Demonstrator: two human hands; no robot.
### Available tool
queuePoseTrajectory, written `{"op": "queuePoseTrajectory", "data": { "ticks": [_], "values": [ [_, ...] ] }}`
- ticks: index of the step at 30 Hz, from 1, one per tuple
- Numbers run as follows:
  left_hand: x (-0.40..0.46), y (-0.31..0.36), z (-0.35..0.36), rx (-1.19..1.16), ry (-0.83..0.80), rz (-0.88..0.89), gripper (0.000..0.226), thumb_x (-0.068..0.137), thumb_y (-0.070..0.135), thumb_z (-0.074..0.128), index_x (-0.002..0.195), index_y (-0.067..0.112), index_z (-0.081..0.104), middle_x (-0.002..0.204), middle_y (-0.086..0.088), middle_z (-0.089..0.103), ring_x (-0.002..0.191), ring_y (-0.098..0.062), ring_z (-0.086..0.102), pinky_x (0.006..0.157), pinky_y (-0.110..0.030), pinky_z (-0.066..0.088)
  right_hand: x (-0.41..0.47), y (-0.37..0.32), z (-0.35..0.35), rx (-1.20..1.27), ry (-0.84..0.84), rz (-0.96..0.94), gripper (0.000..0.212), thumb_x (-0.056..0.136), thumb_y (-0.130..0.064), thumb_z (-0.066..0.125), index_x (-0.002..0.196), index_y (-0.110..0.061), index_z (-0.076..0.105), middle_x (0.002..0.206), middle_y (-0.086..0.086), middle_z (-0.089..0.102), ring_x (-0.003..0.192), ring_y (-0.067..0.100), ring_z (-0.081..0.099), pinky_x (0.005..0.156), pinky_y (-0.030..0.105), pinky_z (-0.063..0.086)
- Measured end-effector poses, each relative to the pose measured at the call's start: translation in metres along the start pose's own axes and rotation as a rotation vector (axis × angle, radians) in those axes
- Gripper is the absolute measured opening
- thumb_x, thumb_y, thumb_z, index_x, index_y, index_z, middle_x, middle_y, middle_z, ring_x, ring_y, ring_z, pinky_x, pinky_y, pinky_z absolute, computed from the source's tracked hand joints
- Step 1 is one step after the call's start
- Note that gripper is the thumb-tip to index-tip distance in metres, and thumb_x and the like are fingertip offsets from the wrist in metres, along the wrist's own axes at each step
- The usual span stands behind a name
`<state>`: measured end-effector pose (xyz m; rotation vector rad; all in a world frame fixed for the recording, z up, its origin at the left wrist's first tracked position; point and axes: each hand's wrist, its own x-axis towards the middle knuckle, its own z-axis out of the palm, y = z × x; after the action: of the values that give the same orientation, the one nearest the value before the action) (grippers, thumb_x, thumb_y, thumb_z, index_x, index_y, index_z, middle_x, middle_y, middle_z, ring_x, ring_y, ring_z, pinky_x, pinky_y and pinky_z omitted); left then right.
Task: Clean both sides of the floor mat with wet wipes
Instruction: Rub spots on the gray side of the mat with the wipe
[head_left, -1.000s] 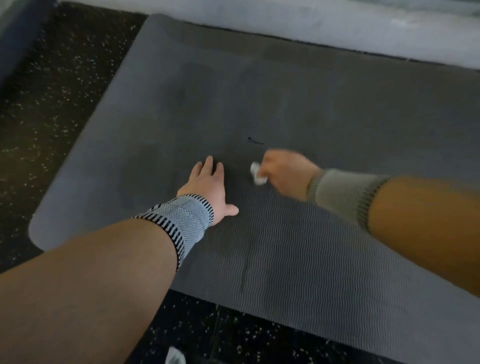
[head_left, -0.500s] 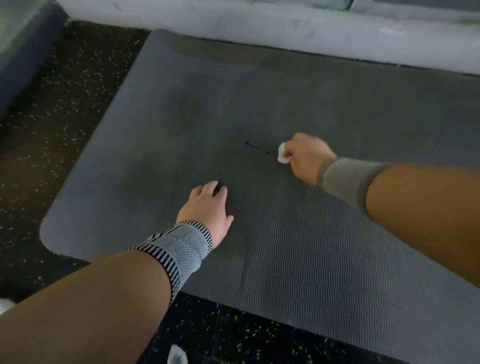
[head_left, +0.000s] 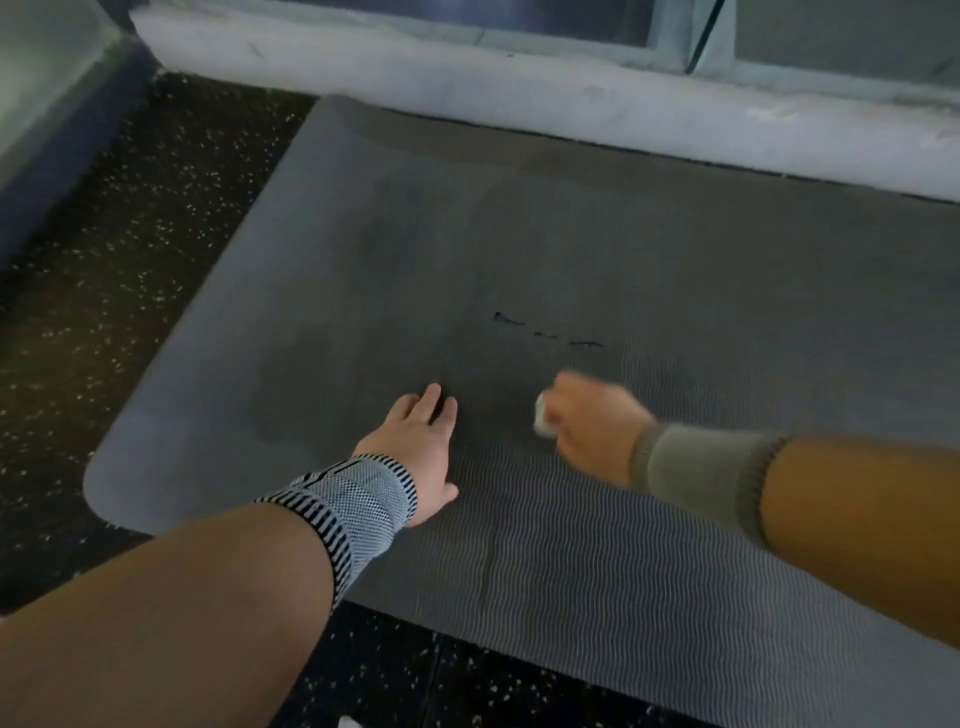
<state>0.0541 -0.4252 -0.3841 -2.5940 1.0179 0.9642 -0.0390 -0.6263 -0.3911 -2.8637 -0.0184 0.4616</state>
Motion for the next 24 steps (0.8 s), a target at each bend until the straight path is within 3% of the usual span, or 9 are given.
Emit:
{"op": "queuePoseTrajectory", "data": {
  "ticks": [3, 7, 8, 12, 14, 17, 19, 21, 24],
  "values": [
    [0.000, 0.001, -0.001, -0.004, 0.004, -0.007, 0.099, 0.088, 0.047, 0.063, 0.154, 0.022, -0.006, 0.160, 0.004, -0.018, 0.148, -0.022, -0.005, 0.117, -0.041, 0.027, -0.012, 0.001, 0.004, 0.003, -0.126, -0.214, 0.019, 0.091, -0.012, 0.050, 0.106, -0.020, 0.059, 0.098, -0.005, 0.045, 0.081, 0.011, 0.047, 0.073, 0.025, 0.045],
    [0.000, 0.001, 0.000, 0.008, -0.003, -0.007, 0.099, 0.088, 0.047, 0.062, 0.154, 0.022, -0.007, 0.160, 0.005, -0.018, 0.148, -0.021, -0.005, 0.117, -0.040, 0.027, 0.019, 0.057, -0.019, 0.007, 0.123, 0.210, 0.023, 0.089, -0.007, 0.048, 0.104, -0.017, 0.063, 0.104, 0.002, 0.050, 0.096, 0.025, 0.056, 0.083, 0.031, 0.045],
    [0.000, 0.000, 0.000, 0.010, 0.000, -0.005, 0.099, 0.088, 0.048, 0.062, 0.154, 0.022, -0.007, 0.160, 0.006, -0.018, 0.148, -0.021, -0.005, 0.117, -0.040, 0.027, 0.018, 0.055, -0.016, 0.004, 0.151, 0.239, 0.021, 0.089, -0.008, 0.048, 0.103, -0.016, 0.062, 0.105, 0.003, 0.050, 0.095, 0.025, 0.056, 0.083, 0.031, 0.046],
    [0.001, -0.001, -0.001, 0.003, 0.003, 0.000, 0.099, 0.087, 0.048, 0.064, 0.154, 0.022, -0.005, 0.160, 0.005, -0.016, 0.148, -0.021, -0.005, 0.116, -0.042, 0.028, -0.027, -0.006, 0.015, 0.061, -0.079, -0.129, 0.018, 0.090, -0.014, 0.049, 0.104, -0.020, 0.058, 0.102, -0.003, 0.048, 0.084, 0.013, 0.050, 0.075, 0.025, 0.047],
    [0.000, 0.000, -0.001, -0.003, 0.005, -0.008, 0.099, 0.087, 0.047, 0.064, 0.154, 0.022, -0.005, 0.160, 0.006, -0.016, 0.148, -0.022, -0.005, 0.116, -0.042, 0.028, -0.027, 0.003, 0.010, 0.012, -0.168, -0.239, 0.021, 0.092, -0.014, 0.049, 0.108, -0.023, 0.059, 0.103, -0.003, 0.049, 0.088, 0.013, 0.051, 0.079, 0.026, 0.047],
    [0.000, 0.001, -0.001, 0.015, 0.001, -0.015, 0.099, 0.088, 0.048, 0.063, 0.154, 0.022, -0.005, 0.161, 0.005, -0.016, 0.148, -0.022, -0.004, 0.116, -0.040, 0.028, 0.006, 0.051, -0.017, -0.081, 0.052, 0.019, 0.027, 0.093, -0.011, 0.045, 0.110, -0.021, 0.064, 0.108, 0.001, 0.051, 0.099, 0.022, 0.056, 0.087, 0.032, 0.047],
    [0.000, 0.002, -0.002, 0.022, 0.003, -0.017, 0.099, 0.088, 0.048, 0.062, 0.154, 0.022, -0.006, 0.161, 0.005, -0.016, 0.148, -0.021, -0.003, 0.116, -0.040, 0.028, 0.010, 0.056, -0.017, -0.132, 0.105, 0.135, 0.026, 0.093, -0.013, 0.045, 0.112, -0.016, 0.062, 0.112, 0.003, 0.052, 0.099, 0.023, 0.055, 0.087, 0.033, 0.046],
    [0.000, 0.002, -0.003, 0.023, -0.001, -0.021, 0.099, 0.088, 0.047, 0.063, 0.154, 0.021, -0.005, 0.161, 0.004, -0.016, 0.148, -0.022, -0.003, 0.116, -0.041, 0.029, -0.008, 0.025, -0.004, -0.156, 0.016, -0.002, 0.025, 0.095, -0.017, 0.043, 0.111, -0.016, 0.062, 0.111, 0.000, 0.052, 0.091, 0.015, 0.046, 0.083, 0.028, 0.046],
    [0.000, 0.003, -0.003, 0.011, -0.010, -0.029, 0.099, 0.088, 0.045, 0.064, 0.154, 0.021, -0.005, 0.161, 0.004, -0.016, 0.148, -0.022, -0.005, 0.116, -0.043, 0.028, -0.048, -0.018, 0.013, 0.001, -0.237, -0.295, 0.021, 0.093, -0.015, 0.049, 0.110, -0.020, 0.061, 0.106, -0.004, 0.050, 0.084, 0.007, 0.037, 0.076, 0.022, 0.043]
  ]
}}
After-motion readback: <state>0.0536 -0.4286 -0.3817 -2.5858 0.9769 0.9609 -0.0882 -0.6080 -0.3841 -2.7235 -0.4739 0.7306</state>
